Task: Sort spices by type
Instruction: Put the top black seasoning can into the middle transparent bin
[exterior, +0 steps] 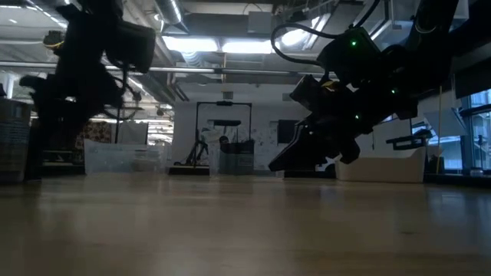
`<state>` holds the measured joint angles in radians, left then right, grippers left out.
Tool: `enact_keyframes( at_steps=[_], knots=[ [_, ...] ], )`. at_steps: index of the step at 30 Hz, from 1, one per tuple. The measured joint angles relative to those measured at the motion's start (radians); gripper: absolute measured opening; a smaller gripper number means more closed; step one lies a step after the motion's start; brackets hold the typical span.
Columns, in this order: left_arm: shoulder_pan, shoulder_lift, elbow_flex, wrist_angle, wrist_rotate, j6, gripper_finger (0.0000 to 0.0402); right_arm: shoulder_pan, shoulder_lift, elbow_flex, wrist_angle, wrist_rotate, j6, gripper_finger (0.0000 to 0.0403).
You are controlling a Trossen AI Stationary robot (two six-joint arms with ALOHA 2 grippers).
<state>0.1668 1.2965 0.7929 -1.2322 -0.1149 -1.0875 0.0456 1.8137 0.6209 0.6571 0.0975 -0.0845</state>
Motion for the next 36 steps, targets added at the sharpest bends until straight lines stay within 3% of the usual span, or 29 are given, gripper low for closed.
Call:
enact_keyframes(
  at_steps=[6,10,16,23,31,36],
  knots=[
    [0.000,-0.001,0.011,0.150,0.035,0.072,0.0214,0.000,0.000,0.000,0.004,0.000,0.000,0.0011],
    [0.008,-0.002,0.030,0.165,0.040,0.123,0.0214,0.000,0.000,0.000,0.004,0.000,0.000,0.0011],
    [0.009,-0.003,0.108,0.007,0.041,0.120,0.0214,0.000,0.000,0.000,0.002,0.000,0.000,0.0011],
    [-0.028,-0.003,0.146,-0.217,0.062,0.010,0.0214,0.000,0.000,0.000,0.001,0.000,0.000,0.0011],
    [-0.064,0.000,0.143,-0.204,0.048,-0.028,0.0214,0.000,0.000,0.000,0.000,0.000,0.000,0.0011],
    [-0.064,0.000,0.079,-0.190,0.082,-0.028,0.0214,0.000,0.000,0.000,-0.002,0.000,0.000,0.0011]
  ],
)
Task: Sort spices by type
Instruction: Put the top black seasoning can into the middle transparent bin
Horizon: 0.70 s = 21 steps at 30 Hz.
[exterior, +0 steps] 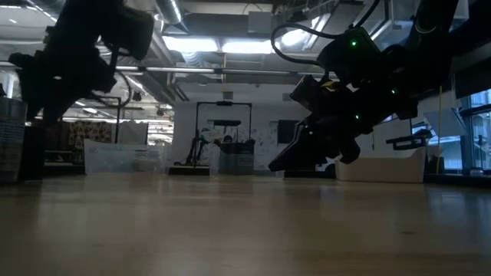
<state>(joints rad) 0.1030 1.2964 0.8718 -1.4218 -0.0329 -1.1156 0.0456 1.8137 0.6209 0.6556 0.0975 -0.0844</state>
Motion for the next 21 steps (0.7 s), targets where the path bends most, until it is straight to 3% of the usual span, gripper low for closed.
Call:
enact_keyframes(
  at_steps=[21],
  knots=[
    [0.001,-0.003,-0.014,0.203,0.008,0.021,0.0214,0.000,0.000,0.000,0.001,0.000,0.000,0.0011]
  ],
)
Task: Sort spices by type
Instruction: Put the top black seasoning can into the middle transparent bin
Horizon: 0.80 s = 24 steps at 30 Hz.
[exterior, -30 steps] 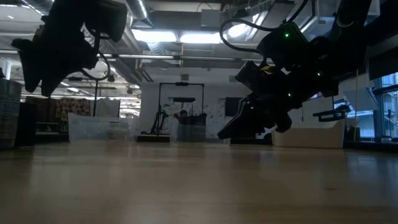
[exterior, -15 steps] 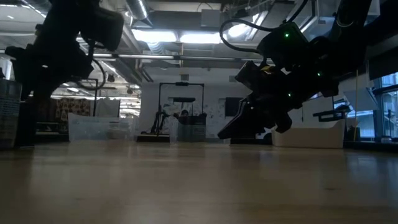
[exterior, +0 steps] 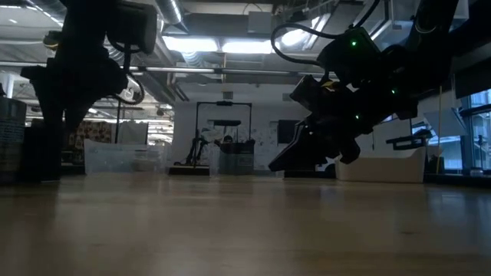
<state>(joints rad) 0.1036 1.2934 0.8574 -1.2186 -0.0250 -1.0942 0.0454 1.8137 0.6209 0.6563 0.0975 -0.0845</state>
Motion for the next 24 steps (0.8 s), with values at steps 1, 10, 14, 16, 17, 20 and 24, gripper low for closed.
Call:
enact_keyframes(
  at_steps=[1,10,14,16,17,20,24],
  knots=[
    [0.000,0.000,0.000,0.011,0.000,0.003,0.0214,0.000,0.000,0.000,0.000,0.000,0.000,0.0011],
    [0.000,0.009,0.068,0.137,-0.005,0.147,0.0214,0.000,0.000,0.000,0.000,0.000,0.000,0.0011],
    [-0.002,-0.010,0.138,0.126,-0.012,0.338,0.0214,0.000,0.000,0.000,0.000,0.000,0.000,0.0011],
    [-0.002,-0.016,0.147,0.119,-0.015,0.488,0.0214,0.000,0.000,0.000,0.001,0.000,0.000,0.0011],
    [-0.002,-0.022,0.147,0.118,-0.016,0.568,0.0214,0.000,0.000,0.000,0.001,0.000,0.000,0.0011],
    [-0.003,-0.028,0.136,0.111,-0.028,0.800,0.0214,0.000,0.000,0.000,0.003,0.000,0.000,0.0011],
    [-0.005,-0.027,0.096,0.109,-0.038,1.124,0.0214,0.000,0.000,0.000,0.005,0.000,0.000,0.0011]
  ],
)
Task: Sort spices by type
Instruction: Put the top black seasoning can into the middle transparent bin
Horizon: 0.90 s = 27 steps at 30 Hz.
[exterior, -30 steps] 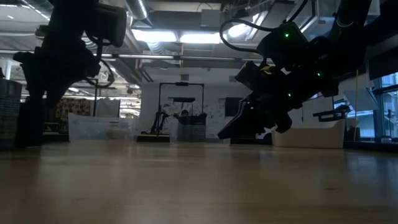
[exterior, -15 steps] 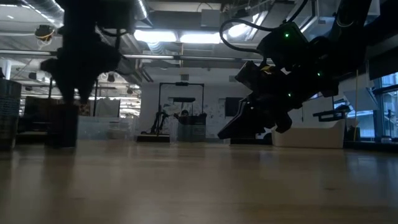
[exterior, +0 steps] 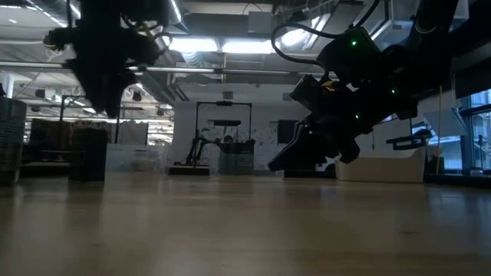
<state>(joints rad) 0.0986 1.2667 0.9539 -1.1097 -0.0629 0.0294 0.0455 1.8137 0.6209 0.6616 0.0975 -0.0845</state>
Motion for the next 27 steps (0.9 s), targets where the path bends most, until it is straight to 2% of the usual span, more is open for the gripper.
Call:
enact_keyframes(
  at_steps=[3,9,17,19,24,27],
  knots=[
    [-0.001,0.000,-0.030,0.005,0.000,0.179,0.0214,0.000,0.000,0.000,0.007,0.000,0.000,0.0011],
    [-0.001,0.000,-0.097,0.038,-0.018,0.321,0.0214,0.000,0.000,0.000,0.028,0.000,0.000,0.0011],
    [-0.001,0.001,-0.181,0.157,-0.035,0.259,0.0208,0.000,0.000,0.000,0.026,0.000,0.000,0.0011],
    [-0.001,0.001,-0.189,0.193,-0.035,0.217,0.0191,0.000,0.000,0.000,0.026,0.000,0.000,0.0011],
    [-0.001,0.000,-0.189,0.207,-0.037,0.197,0.0115,0.000,0.000,0.000,0.025,0.000,0.000,0.0011],
    [0.001,0.001,-0.181,0.236,-0.043,0.149,0.0114,0.000,0.000,0.000,0.025,0.000,0.000,0.0011]
  ],
)
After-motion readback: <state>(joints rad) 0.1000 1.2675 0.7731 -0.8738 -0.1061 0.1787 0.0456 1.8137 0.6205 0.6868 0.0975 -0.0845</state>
